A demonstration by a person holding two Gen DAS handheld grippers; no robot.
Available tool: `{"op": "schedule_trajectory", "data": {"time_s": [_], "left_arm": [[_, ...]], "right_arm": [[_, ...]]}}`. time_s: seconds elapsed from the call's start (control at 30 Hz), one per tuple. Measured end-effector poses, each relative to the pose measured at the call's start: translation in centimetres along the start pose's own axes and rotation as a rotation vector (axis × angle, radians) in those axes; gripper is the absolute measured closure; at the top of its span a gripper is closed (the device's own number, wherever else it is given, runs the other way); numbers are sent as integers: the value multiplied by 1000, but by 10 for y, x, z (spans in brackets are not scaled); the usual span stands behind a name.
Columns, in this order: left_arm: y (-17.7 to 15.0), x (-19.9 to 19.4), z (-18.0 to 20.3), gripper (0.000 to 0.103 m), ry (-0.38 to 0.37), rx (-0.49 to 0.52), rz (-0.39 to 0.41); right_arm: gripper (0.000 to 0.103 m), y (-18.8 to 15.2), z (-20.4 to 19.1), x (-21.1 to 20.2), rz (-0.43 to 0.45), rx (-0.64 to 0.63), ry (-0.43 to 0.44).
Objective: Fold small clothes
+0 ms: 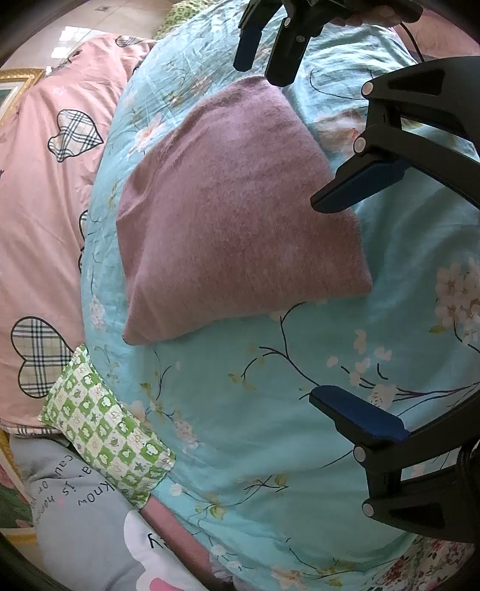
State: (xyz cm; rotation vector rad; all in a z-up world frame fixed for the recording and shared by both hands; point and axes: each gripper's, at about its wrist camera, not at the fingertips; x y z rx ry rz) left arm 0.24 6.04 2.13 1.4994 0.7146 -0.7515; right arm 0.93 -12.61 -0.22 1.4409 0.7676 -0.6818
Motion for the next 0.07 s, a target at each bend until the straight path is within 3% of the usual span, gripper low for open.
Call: {"op": "schedule_trajectory", "data": {"time_s": [0.07], "left_arm": [[2, 1, -3, 8, -9, -12, -6]], "right_arm": [[2, 0, 0, 0, 1, -1, -1]]}}
Point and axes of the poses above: each gripper's, at about its wrist camera, not at the fingertips, and x roughly the way its jaws point, z to its right, y to its top, and after that the axes turned 1 degree about x, right-handed
